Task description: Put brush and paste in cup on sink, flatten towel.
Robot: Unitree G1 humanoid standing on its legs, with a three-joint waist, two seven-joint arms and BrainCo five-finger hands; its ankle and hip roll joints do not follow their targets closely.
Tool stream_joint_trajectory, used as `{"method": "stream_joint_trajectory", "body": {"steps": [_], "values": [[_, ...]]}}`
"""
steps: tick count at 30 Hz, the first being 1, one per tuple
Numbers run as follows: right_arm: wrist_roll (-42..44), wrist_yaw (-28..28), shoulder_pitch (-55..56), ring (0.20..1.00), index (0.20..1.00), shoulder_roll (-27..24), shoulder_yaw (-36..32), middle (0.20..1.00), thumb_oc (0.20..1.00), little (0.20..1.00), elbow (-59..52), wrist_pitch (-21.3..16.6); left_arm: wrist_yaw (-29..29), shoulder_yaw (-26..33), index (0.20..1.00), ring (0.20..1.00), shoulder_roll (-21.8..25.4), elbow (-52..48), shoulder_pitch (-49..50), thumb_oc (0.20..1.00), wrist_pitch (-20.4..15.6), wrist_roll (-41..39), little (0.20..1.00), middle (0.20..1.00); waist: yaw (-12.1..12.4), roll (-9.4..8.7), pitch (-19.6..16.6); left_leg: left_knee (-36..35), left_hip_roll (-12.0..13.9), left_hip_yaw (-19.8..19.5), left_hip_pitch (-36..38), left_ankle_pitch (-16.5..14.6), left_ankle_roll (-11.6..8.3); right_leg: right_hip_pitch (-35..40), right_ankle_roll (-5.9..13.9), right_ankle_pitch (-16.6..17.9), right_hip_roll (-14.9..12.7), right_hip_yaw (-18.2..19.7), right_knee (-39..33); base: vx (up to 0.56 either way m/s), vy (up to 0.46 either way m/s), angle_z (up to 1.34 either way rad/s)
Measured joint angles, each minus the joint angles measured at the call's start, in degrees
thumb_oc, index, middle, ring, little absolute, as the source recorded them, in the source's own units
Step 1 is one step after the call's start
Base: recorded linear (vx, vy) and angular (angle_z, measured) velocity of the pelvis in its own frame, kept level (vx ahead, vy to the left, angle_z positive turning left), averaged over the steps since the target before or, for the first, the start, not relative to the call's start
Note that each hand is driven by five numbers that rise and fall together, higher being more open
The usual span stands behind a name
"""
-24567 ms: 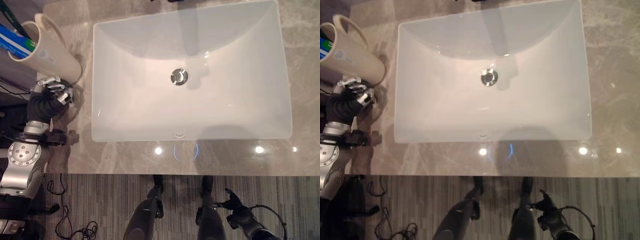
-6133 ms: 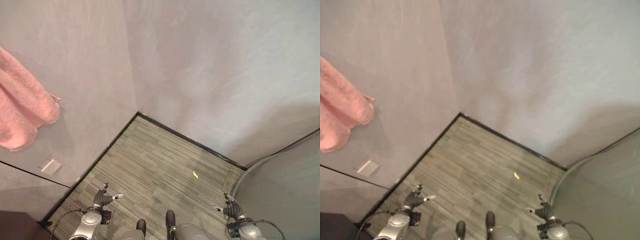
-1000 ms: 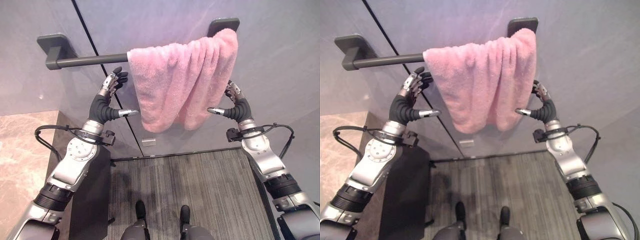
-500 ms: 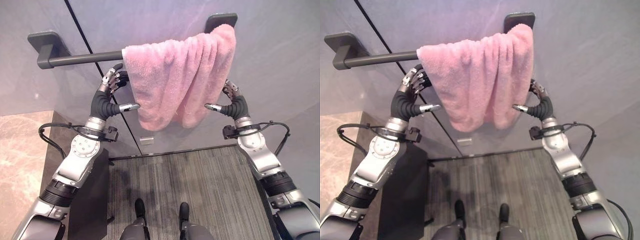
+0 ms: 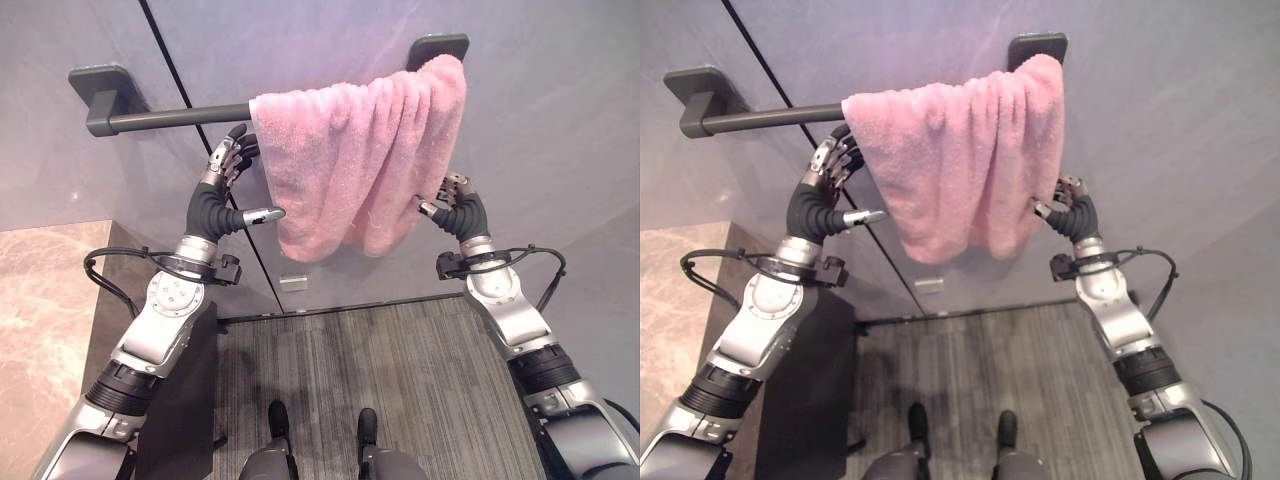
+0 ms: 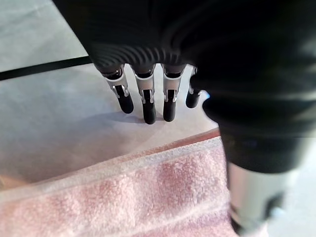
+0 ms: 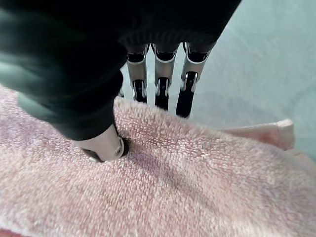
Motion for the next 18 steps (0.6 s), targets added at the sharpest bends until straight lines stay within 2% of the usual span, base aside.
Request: {"method": "stream_joint_trajectory", "body": {"steps": [1, 2, 3, 4, 5, 6, 18], "values": [[0.0, 0.0, 0.0, 0.52, 0.52, 0.2, 0.0, 0.52, 0.52, 0.52, 0.0, 0.0, 0.0, 0.0, 0.548, 0.548, 0.0, 0.0, 0.0, 0.548, 0.0, 0.0, 0.548, 0.548, 0.0, 0.0, 0.0, 0.0, 0.0, 0.0, 0.0, 0.0, 0.0, 0.0, 0.0, 0.0, 0.0, 0.0, 0.0, 0.0, 0.0, 0.0], [0.0, 0.0, 0.0, 0.495, 0.495, 0.4, 0.0, 0.495, 0.495, 0.495, 0.0, 0.0, 0.0, 0.0, 0.467, 0.467, 0.0, 0.0, 0.0, 0.467, 0.0, 0.0, 0.467, 0.467, 0.0, 0.0, 0.0, 0.0, 0.0, 0.0, 0.0, 0.0, 0.0, 0.0, 0.0, 0.0, 0.0, 0.0, 0.0, 0.0, 0.0, 0.0], [0.0, 0.0, 0.0, 0.451, 0.451, 0.5, 0.0, 0.451, 0.451, 0.451, 0.0, 0.0, 0.0, 0.0, 0.445, 0.445, 0.0, 0.0, 0.0, 0.445, 0.0, 0.0, 0.445, 0.445, 0.0, 0.0, 0.0, 0.0, 0.0, 0.0, 0.0, 0.0, 0.0, 0.0, 0.0, 0.0, 0.0, 0.0, 0.0, 0.0, 0.0, 0.0], [0.0, 0.0, 0.0, 0.388, 0.388, 0.6, 0.0, 0.388, 0.388, 0.388, -0.1, 0.0, -0.1, 0.0, 0.241, 0.241, 0.0, 0.0, 0.0, 0.241, 0.0, 0.0, 0.241, 0.241, 0.0, 0.01, 0.0, 0.0, 0.0, 0.0, 0.0, 0.0, 0.0, 0.0, 0.0, 0.0, 0.0, 0.0, 0.0, 0.0, 0.0, 0.0], [0.0, 0.0, 0.0, 0.351, 0.351, 0.7, -0.1, 0.351, 0.351, 0.351, -0.1, 0.0, -0.1, 0.0, 0.2, 0.2, 0.0, 0.0, 0.0, 0.2, 0.0, 0.0, 0.2, 0.2, 0.0, 0.01, 0.0, 0.0, 0.0, 0.0, 0.0, 0.0, 0.0, 0.0, 0.0, 0.0, 0.0, 0.0, 0.0, 0.0, 0.0, 0.0], [0.1, 0.0, 0.0, 0.2, 0.2, 0.8, -0.1, 0.2, 0.2, 0.2, -0.1, 0.0, -0.1, 0.0, 0.2, 0.2, 0.0, 0.0, 0.0, 0.2, 0.0, 0.0, 0.2, 0.2, 0.0, 0.01, 0.0, 0.0, 0.0, 0.0, 0.0, 0.0, 0.0, 0.0, 0.0, 0.0, 0.0, 0.0, 0.0, 0.0, 0.0, 0.0], [2.4, -1.3, 0.0, 0.2, 0.2, 3.1, -0.4, 0.2, 0.2, 0.2, -0.1, 0.0, 0.1, 0.0, 0.2, 0.2, -0.4, 0.0, 0.1, 0.2, 0.0, 0.0, 0.2, 0.2, -0.1, 0.13, 0.0, 0.0, 0.0, 0.0, 0.0, 0.0, 0.0, 0.0, -0.01, 0.0, 0.0, 0.0, 0.0, 0.0, 0.0, 0.0]]}}
